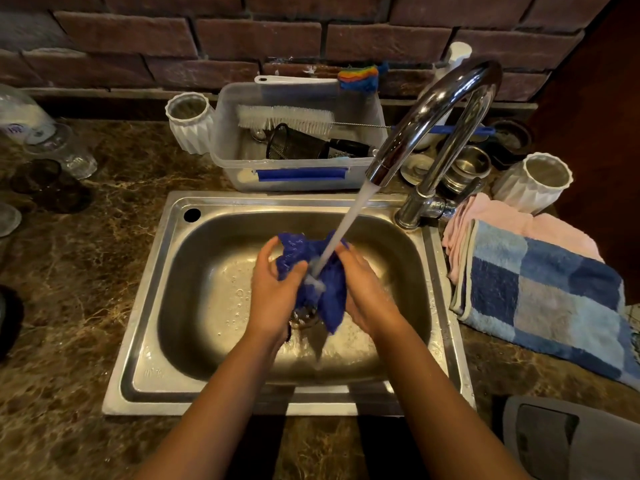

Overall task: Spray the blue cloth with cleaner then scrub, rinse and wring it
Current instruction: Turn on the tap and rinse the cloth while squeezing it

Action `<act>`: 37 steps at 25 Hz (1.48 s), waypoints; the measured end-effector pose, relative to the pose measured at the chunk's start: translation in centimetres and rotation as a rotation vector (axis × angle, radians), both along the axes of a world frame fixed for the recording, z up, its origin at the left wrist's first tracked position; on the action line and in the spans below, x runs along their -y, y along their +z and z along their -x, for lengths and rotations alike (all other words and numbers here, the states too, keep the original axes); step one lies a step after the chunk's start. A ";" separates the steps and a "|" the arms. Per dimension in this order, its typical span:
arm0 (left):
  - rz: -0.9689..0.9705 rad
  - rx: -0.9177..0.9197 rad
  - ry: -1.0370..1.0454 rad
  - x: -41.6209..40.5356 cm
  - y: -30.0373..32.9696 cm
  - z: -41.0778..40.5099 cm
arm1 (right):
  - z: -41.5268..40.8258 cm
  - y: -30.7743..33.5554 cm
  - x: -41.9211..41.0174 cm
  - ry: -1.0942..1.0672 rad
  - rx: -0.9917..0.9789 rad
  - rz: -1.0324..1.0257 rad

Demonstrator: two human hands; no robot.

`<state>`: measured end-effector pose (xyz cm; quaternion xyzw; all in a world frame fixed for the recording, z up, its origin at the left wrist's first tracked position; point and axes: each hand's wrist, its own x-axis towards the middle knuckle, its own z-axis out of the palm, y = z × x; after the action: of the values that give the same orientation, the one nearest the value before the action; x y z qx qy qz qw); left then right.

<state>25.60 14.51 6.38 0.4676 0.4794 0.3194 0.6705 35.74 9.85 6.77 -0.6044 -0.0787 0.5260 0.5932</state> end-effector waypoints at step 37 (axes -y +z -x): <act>-0.271 -0.147 -0.156 1.5 0.8 -2.8 | 2.7 -0.3 -1.2 -0.277 -0.248 -0.142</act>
<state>28.43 12.97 7.23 0.6116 0.4418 0.2932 0.5872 33.05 11.09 6.52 -0.4967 0.0420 0.5030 0.7061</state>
